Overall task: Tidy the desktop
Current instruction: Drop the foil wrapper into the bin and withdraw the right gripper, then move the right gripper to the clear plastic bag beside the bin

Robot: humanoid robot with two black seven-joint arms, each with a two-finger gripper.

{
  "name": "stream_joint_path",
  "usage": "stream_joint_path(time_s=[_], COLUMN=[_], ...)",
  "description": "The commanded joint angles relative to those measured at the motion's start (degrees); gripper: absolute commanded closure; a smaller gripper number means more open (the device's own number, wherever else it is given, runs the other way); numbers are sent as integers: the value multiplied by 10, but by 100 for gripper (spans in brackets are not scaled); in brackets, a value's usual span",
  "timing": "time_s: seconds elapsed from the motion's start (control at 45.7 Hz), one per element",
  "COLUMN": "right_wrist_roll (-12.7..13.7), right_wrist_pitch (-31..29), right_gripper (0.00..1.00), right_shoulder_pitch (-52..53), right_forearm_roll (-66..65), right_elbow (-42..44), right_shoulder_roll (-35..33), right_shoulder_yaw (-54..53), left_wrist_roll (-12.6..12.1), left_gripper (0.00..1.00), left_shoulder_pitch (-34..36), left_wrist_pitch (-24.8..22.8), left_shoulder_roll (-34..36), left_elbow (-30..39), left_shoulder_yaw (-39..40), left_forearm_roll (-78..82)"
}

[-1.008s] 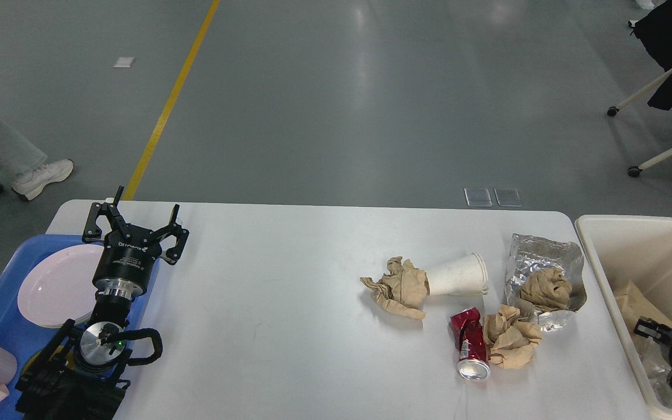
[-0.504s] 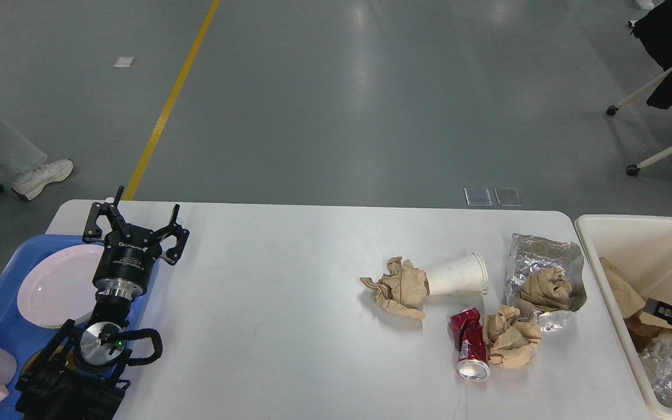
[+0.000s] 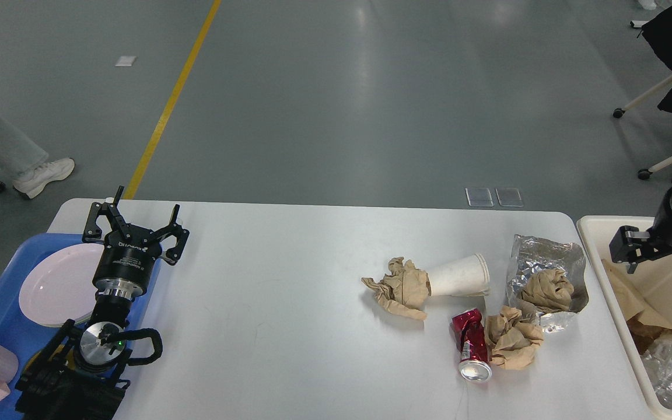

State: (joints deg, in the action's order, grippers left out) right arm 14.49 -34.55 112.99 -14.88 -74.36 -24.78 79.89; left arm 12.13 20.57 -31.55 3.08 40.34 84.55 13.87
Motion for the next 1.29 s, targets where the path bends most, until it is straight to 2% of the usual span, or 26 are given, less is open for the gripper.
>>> stream_joint_path(time_s=[0.0,0.219,0.372,0.526,0.679,0.789,0.876,0.986,1.139,1.27], right_wrist_roll=[0,-5,-5,-5,-6,-6,-5,-5,-3,-1], right_wrist_pitch=[-48,-43,-39,2,48,140,191,208,254,287], right_gripper=[0,0,0,0,0,2,2,2,2,2], right_shoulder_pitch=[125,265,273,264,222,168,133,88,-8,-112], right_forearm_roll=[3,5,6,6,66,185,243,329,515,587], right_elbow=[-99,-247,-252,-252,-249,-243,-241,-222,-149,-64], right_shoulder_roll=[31,52,48,46,46,50,52,51,38,1], right_shoulder_yaw=[1,-19,-42,-43,-45,-38,-41,-47,-72,-119], left_wrist_roll=[0,1,1,0,0,0,0,0,0,0], left_gripper=[4,4,4,3,4,4,4,4,4,4], left_shoulder_pitch=[0,0,0,0,0,0,0,0,0,0], left_wrist_pitch=[0,0,0,0,0,0,0,0,0,0], left_shoulder_roll=[0,0,0,0,0,0,0,-1,-1,-1], left_elbow=[0,0,0,0,0,0,0,0,0,0], left_shoulder_yaw=[0,0,0,0,0,0,0,0,0,0], left_forearm_roll=[0,0,0,0,0,0,0,0,0,0])
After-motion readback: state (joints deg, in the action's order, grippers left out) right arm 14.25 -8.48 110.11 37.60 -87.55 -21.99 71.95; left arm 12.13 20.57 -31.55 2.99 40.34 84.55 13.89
